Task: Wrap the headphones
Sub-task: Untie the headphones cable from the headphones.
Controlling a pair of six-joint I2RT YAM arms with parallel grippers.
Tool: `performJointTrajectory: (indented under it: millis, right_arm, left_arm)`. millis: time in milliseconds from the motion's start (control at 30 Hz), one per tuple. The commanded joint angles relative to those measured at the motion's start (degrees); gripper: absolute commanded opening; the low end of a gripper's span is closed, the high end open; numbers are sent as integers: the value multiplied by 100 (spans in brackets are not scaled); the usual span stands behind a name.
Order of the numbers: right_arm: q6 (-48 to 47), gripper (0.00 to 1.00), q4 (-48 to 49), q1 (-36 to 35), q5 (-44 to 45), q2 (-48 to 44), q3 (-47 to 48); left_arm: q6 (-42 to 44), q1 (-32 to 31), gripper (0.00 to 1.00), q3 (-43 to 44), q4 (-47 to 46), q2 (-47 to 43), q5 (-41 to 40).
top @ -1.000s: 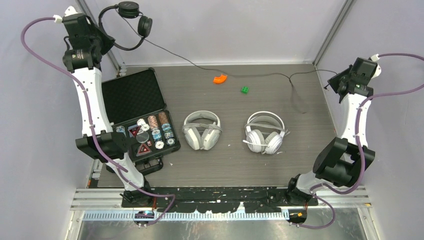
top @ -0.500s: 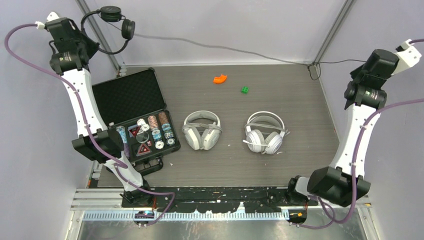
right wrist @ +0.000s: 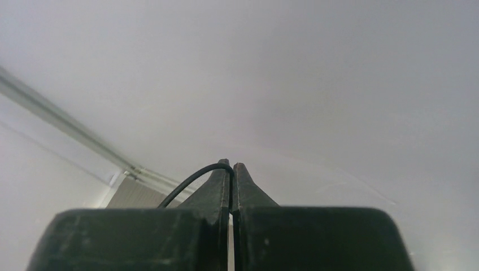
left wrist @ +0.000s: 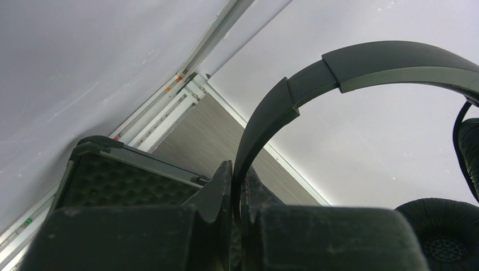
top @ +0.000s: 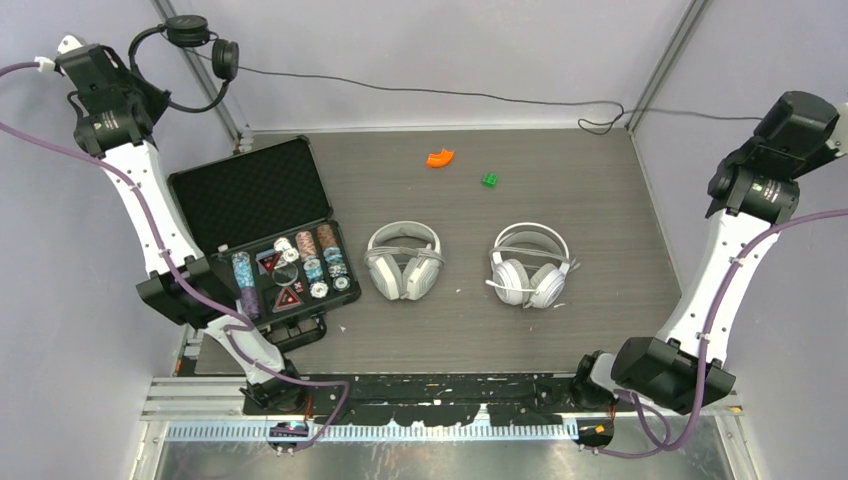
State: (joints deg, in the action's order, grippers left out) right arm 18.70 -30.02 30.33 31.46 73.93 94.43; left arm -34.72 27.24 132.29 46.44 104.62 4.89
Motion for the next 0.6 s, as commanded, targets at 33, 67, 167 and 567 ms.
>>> performJointTrajectory:
  millis: [33,67,167,567]
  right_arm:
    - [-354,0,-15,270,814,68,424]
    - [-364,0,-31,306,862,73,453]
    - [-391,0,-180,390,927,144,612]
    - [-296,0,-644,1471,1167,410,1277]
  left_arm:
    - [-168,168,0,70,-449,65,208]
    - [-162,183,0,65,-451,81,214]
    - [-137,226,0,69,-461,122,215]
    - [-139,372,0,227,-489,375,291]
